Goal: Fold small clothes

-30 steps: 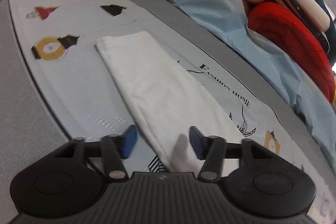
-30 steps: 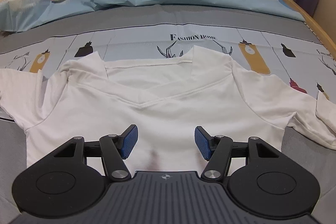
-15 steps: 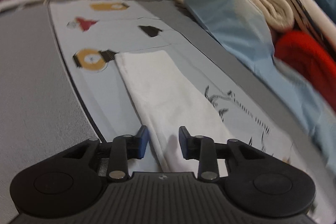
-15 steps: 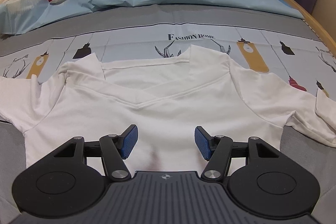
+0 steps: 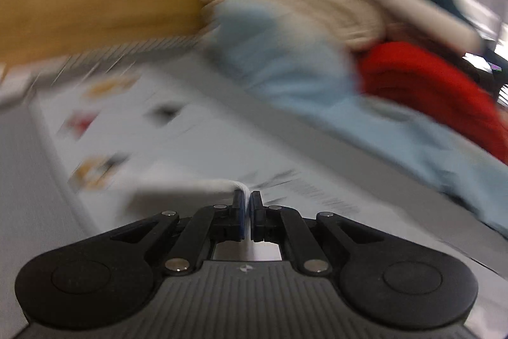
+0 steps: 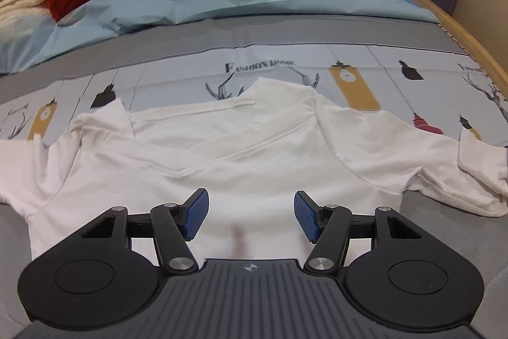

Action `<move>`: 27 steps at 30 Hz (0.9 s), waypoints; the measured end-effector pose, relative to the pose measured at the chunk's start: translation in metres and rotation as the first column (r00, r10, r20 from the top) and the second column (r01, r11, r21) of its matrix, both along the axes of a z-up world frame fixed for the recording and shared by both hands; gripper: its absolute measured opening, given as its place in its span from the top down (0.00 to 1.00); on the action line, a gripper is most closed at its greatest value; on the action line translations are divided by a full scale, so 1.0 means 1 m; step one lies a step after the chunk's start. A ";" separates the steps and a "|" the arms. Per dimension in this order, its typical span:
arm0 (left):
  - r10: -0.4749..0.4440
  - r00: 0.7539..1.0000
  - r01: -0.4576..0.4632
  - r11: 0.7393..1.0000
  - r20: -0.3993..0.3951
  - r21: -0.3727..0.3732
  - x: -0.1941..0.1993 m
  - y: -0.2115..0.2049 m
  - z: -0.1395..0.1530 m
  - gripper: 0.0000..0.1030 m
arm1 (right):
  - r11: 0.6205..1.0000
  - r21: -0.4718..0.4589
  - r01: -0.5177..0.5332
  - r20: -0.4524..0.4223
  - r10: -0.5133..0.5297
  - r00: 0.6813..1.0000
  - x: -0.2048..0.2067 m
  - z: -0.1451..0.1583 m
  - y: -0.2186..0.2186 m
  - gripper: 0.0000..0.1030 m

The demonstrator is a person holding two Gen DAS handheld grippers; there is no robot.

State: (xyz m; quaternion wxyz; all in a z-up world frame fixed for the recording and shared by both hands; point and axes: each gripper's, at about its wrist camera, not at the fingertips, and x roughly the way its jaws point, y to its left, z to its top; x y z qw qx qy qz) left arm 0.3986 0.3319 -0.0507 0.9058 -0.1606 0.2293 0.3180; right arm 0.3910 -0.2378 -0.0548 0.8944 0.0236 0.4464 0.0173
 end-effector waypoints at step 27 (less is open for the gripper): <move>-0.471 0.832 0.395 0.874 -0.293 -0.283 -0.022 -0.264 0.019 0.68 | 0.964 0.264 0.019 0.064 -0.037 0.997 0.007 0.001 -0.025 0.85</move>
